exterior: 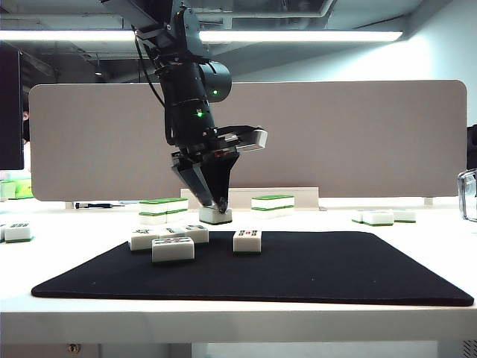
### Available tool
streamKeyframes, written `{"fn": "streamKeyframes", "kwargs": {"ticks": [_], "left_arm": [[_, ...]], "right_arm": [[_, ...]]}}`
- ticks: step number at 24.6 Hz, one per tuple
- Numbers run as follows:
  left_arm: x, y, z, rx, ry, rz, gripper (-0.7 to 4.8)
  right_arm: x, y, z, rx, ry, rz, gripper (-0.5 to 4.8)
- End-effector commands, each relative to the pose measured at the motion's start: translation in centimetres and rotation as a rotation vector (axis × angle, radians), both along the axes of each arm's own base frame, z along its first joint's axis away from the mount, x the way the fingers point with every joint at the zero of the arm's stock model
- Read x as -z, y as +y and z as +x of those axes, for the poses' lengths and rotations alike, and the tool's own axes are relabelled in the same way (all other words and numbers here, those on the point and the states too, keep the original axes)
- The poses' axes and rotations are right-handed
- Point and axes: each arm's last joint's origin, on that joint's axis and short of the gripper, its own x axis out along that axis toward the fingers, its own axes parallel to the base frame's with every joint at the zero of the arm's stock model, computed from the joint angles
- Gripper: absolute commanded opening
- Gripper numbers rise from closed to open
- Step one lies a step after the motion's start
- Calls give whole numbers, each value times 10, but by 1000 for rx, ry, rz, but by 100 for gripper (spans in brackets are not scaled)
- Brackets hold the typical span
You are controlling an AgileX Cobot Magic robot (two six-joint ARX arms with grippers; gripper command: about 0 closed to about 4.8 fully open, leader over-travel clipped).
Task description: Align six mahjong tiles in a row on the table.
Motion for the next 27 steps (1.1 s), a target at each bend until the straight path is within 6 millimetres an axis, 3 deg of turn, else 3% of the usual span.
{"fn": "streamKeyframes", "kwargs": {"ticks": [1, 27], "left_arm": [[-3, -3, 1, 46, -33, -11, 213], [21, -2, -3, 124, 66, 39, 219]], "right_arm": [[0, 0, -2, -1, -25, -1, -1], [0, 0, -2, -1, -25, -1, -1]]}}
